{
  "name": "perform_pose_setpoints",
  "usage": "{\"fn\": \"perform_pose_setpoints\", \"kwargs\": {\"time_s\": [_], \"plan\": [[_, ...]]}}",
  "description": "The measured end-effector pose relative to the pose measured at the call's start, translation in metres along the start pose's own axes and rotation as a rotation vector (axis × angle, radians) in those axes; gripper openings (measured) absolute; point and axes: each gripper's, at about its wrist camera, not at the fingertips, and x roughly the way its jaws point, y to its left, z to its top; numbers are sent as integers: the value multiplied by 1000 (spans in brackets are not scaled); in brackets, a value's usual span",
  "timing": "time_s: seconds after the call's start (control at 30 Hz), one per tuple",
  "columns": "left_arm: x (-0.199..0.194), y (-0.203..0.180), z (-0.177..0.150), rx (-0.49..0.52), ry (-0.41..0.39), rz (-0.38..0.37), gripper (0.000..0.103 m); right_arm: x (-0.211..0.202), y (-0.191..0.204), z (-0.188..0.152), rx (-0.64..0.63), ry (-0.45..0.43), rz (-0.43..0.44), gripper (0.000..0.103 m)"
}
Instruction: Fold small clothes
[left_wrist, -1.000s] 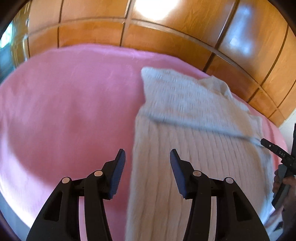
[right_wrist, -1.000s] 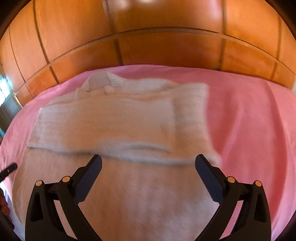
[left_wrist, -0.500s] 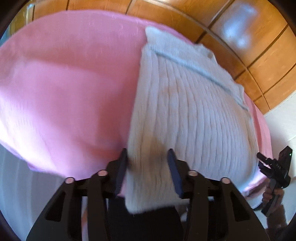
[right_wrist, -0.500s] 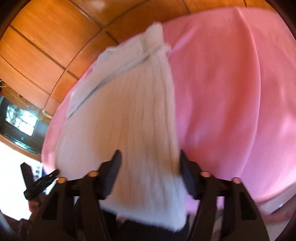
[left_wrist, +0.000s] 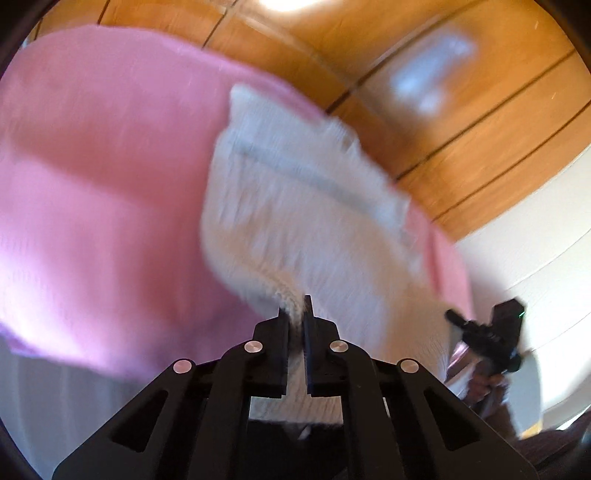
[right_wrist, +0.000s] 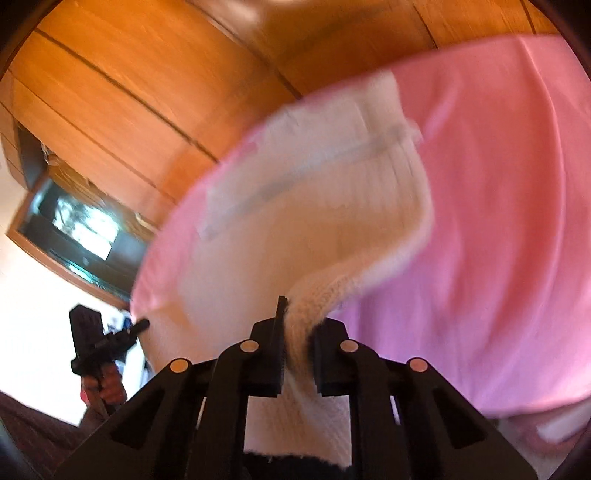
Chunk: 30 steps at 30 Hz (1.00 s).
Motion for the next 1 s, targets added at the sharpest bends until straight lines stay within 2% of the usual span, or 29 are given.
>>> {"fn": "perform_pose_setpoints", "kwargs": {"time_s": [0.07, 0.13, 0.23, 0.37, 0.4, 0.43, 0.47, 0.5, 0.53, 0.57, 0.6, 0.67, 0.73, 0.8, 0.9, 0.93, 1.0], "plan": [[3, -3, 21, -15, -42, -29, 5, 5, -1, 23, 9, -39, -1, 9], [12, -3, 40, -15, -68, -31, 5, 15, -7, 44, 26, -62, -37, 8], [45, 2, 76, -25, -72, 21, 5, 42, -31, 79, 120, -79, -88, 8], [80, 16, 114, -63, -57, 92, 5, 63, -59, 103, 195, -66, -134, 8], [90, 20, 123, -79, -46, 103, 5, 65, -63, 108, 204, -62, -138, 11], [95, 23, 131, -96, -40, 121, 6, 69, -66, 112, 218, -59, -136, 16], [103, 29, 139, -125, -29, 145, 11, 68, -68, 114, 226, -63, -129, 38], [103, 32, 142, -137, -37, 153, 26, 66, -70, 115, 227, -72, -122, 62], [98, 35, 142, -140, -64, 172, 49, 59, -68, 115, 216, -94, -115, 71], [92, 38, 143, -139, -86, 186, 59, 51, -67, 114, 202, -106, -119, 82], [85, 42, 140, -139, -110, 193, 66, 46, -66, 112, 190, -108, -119, 85], [79, 52, 131, -138, -96, 176, 66, 36, -67, 102, 160, -110, -133, 89], [74, 61, 113, -116, -62, 177, 66, 26, -66, 89, 111, -101, -169, 91], [71, 62, 94, -70, -22, 163, 66, 23, -64, 69, 35, -56, -216, 91], [70, 59, 66, -1, 22, 146, 69, 42, -53, 50, -76, -15, -307, 89], [72, 59, 61, 11, 25, 146, 70, 50, -50, 45, -115, -4, -333, 87], [77, 51, 53, 53, 20, 166, 70, 65, -51, 40, -149, 16, -350, 68]]}}
